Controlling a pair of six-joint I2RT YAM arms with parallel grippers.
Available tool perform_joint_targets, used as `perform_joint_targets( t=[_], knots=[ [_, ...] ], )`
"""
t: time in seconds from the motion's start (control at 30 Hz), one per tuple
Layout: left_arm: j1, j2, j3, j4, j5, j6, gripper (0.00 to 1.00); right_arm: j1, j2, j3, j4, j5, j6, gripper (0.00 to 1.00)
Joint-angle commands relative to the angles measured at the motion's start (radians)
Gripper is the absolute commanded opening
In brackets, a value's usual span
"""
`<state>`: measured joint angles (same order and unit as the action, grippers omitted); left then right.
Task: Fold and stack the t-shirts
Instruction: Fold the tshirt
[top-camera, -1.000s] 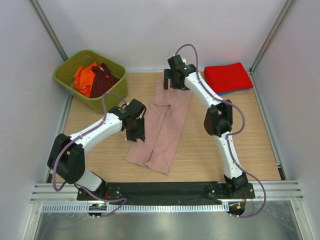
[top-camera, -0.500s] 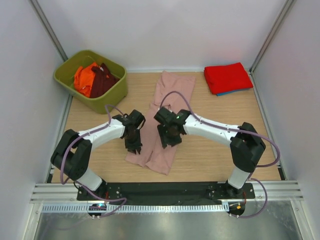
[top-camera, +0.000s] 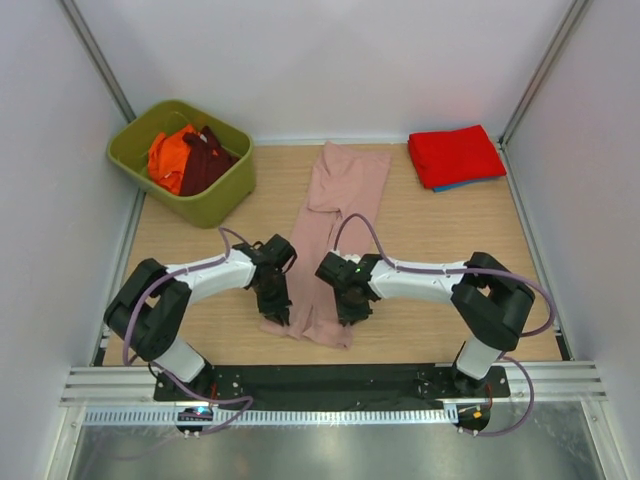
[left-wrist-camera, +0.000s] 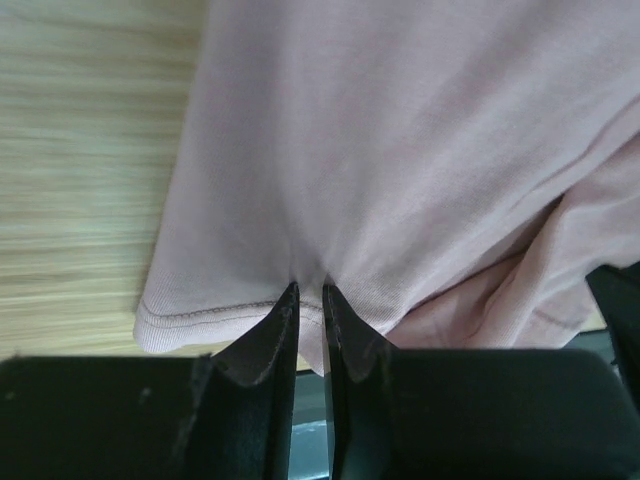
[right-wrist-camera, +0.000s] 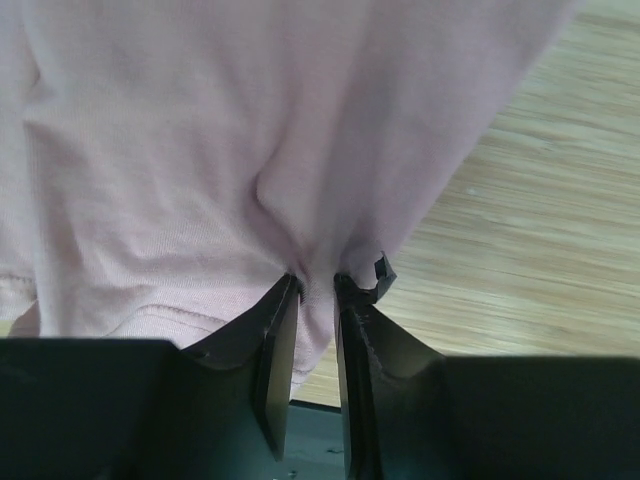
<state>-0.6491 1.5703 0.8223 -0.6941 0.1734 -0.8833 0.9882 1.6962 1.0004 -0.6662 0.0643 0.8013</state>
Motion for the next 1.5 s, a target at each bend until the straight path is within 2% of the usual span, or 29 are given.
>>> perform_joint_targets(
  t=[0.0, 0.1, 0.23, 0.3, 0.33, 0.4, 0.5, 0.53, 0.57, 0.63, 0.67, 0.73, 0.87, 0.97, 1.1, 1.27, 1.33, 1.47],
  knots=[
    [-0.078, 0.065, -0.002, 0.070, 0.008, -0.060, 0.16, -0.002, -0.058, -0.058, -0.047, 0.130, -0.011, 0.29],
    [-0.127, 0.048, 0.006, 0.071, -0.021, -0.088, 0.17, -0.003, -0.093, -0.071, -0.085, 0.190, -0.036, 0.30],
    [-0.161, -0.074, -0.026, 0.071, -0.025, -0.108, 0.20, -0.006, -0.180, -0.074, -0.105, 0.187, -0.063, 0.34],
    [-0.178, -0.134, -0.035, 0.062, -0.049, -0.112, 0.24, -0.006, -0.222, -0.072, -0.085, 0.126, -0.062, 0.44],
    [-0.190, -0.194, -0.044, 0.048, -0.057, -0.114, 0.31, -0.006, -0.239, -0.072, -0.073, 0.105, -0.057, 0.48],
    [-0.192, -0.251, -0.055, 0.044, -0.064, -0.111, 0.35, -0.003, -0.288, -0.078, -0.004, 0.019, -0.039, 0.60],
    [-0.192, -0.360, -0.066, 0.041, -0.097, -0.094, 0.37, 0.007, -0.308, -0.106, 0.108, -0.052, 0.007, 0.63],
    [-0.193, -0.377, -0.069, 0.047, -0.103, -0.074, 0.37, 0.010, -0.313, -0.121, 0.144, -0.090, 0.019, 0.63],
    [-0.193, -0.395, -0.074, 0.063, -0.106, -0.065, 0.37, 0.013, -0.317, -0.172, 0.245, -0.103, 0.053, 0.56],
    [-0.193, -0.403, -0.080, 0.074, -0.129, -0.056, 0.33, 0.013, -0.302, -0.230, 0.344, -0.139, 0.091, 0.40],
    [-0.193, -0.406, -0.090, 0.096, -0.136, -0.055, 0.31, 0.015, -0.290, -0.273, 0.437, -0.155, 0.117, 0.17],
    [-0.193, -0.415, -0.109, 0.126, -0.150, -0.063, 0.26, 0.029, -0.268, -0.339, 0.520, -0.173, 0.148, 0.03],
    [-0.192, -0.423, -0.141, 0.188, -0.210, -0.085, 0.21, 0.036, -0.265, -0.457, 0.788, -0.205, 0.211, 0.01],
    [-0.193, -0.426, -0.178, 0.231, -0.232, -0.094, 0.20, 0.036, -0.237, -0.493, 0.856, -0.224, 0.234, 0.01],
    [-0.192, -0.403, -0.202, 0.292, -0.227, -0.092, 0.20, 0.035, -0.283, -0.505, 0.805, -0.175, 0.239, 0.01],
    [-0.193, -0.339, -0.253, 0.363, -0.204, -0.097, 0.20, 0.036, -0.406, -0.477, 0.584, -0.106, 0.188, 0.01],
    [-0.193, -0.317, -0.267, 0.401, -0.180, -0.105, 0.19, 0.035, -0.443, -0.476, 0.544, -0.086, 0.177, 0.01],
    [-0.199, -0.331, -0.345, 0.464, -0.143, -0.146, 0.17, 0.035, -0.457, -0.468, 0.569, -0.110, 0.170, 0.01]
  ],
)
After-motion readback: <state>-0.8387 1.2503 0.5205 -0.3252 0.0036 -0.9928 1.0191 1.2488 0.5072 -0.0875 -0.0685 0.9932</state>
